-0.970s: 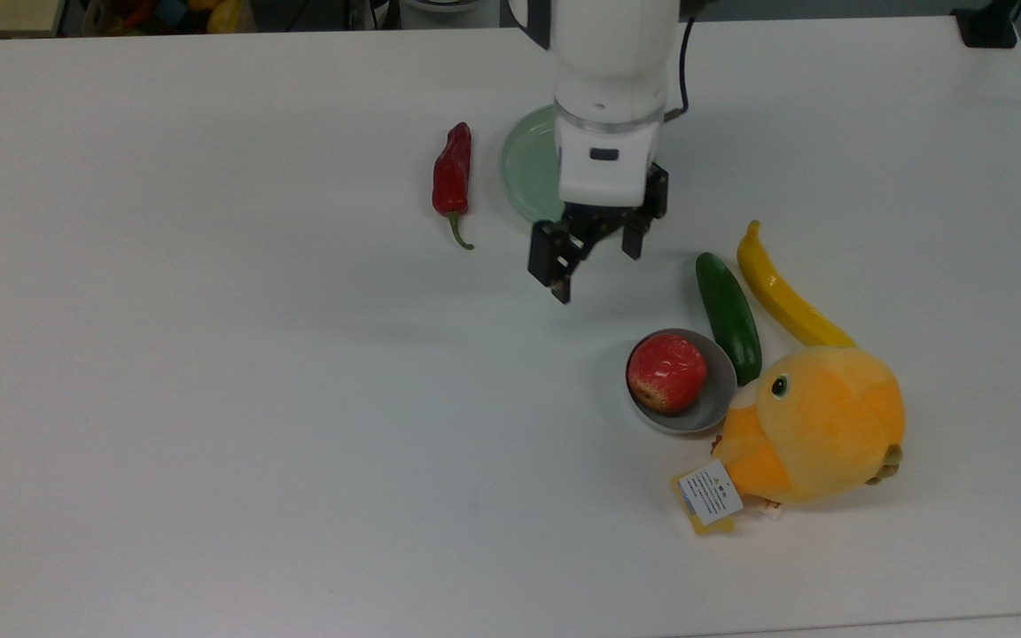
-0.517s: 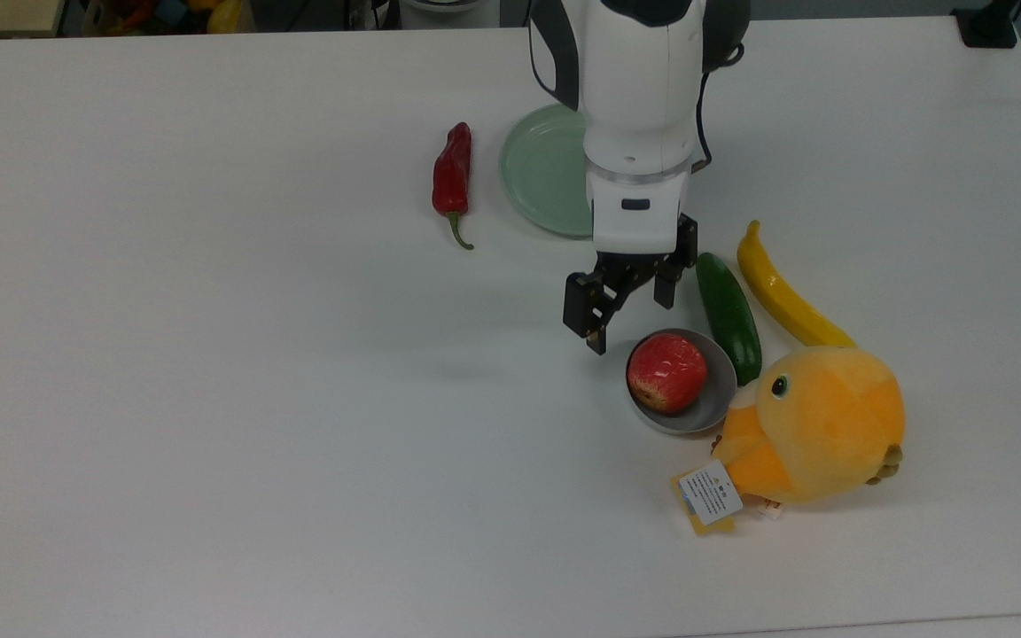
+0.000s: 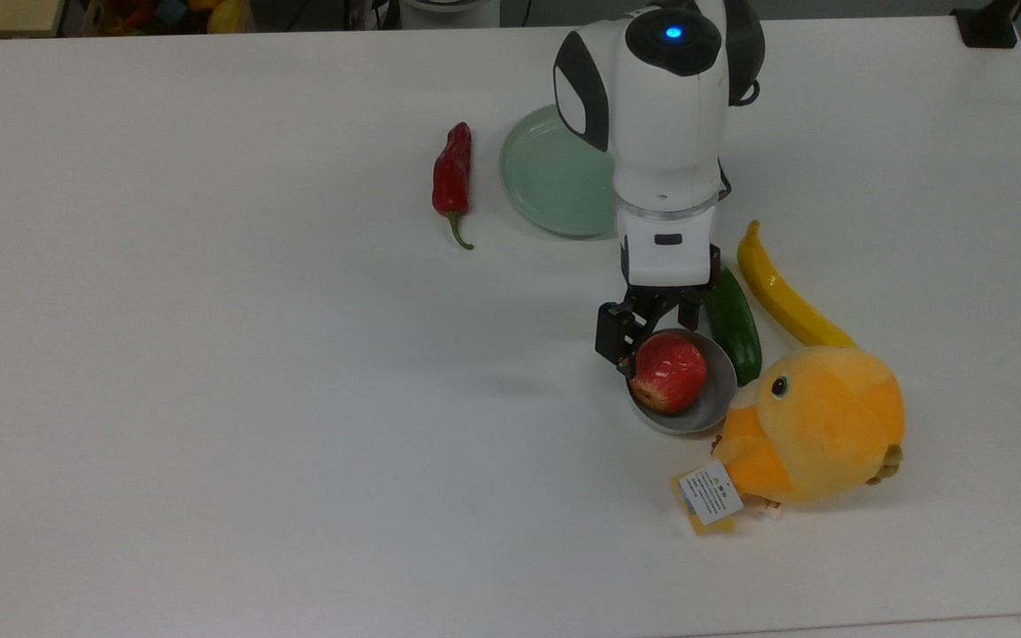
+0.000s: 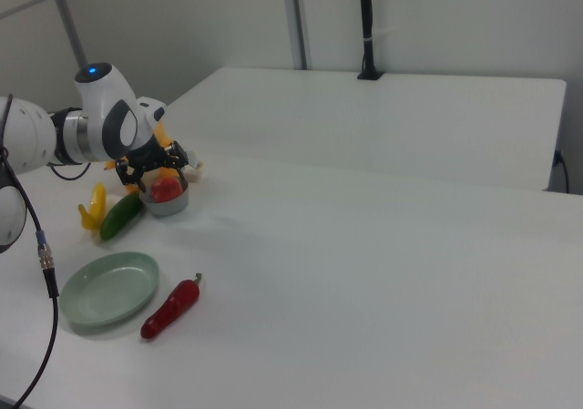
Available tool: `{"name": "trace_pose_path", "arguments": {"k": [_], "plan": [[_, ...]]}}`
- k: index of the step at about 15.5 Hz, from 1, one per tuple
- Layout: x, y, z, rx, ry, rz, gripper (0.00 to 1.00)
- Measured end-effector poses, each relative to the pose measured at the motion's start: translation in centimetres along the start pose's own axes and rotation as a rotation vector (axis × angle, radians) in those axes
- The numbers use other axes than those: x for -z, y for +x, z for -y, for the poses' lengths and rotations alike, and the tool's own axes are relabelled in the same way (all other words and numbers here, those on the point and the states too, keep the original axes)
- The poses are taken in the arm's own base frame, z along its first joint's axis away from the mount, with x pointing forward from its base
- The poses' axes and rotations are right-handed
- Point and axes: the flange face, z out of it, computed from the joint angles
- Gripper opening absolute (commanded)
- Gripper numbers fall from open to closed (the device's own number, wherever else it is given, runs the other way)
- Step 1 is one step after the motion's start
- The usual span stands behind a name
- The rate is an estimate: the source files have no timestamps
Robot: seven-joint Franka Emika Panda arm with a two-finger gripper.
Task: Red apple placed in the center of the desktop
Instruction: 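Lower the gripper around the red apple and close on it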
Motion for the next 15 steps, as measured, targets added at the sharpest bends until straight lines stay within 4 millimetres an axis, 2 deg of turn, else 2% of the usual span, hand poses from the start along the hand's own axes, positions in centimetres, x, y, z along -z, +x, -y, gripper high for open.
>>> {"name": "trace_pose_path", "arguments": {"k": [8,15], "plan": [[-0.5,0.6,1.8,0.029,0.018,-0.002,1.00],[-0.9,0.5,1.8,0.068,-0.008,0.012,1.00]]}}
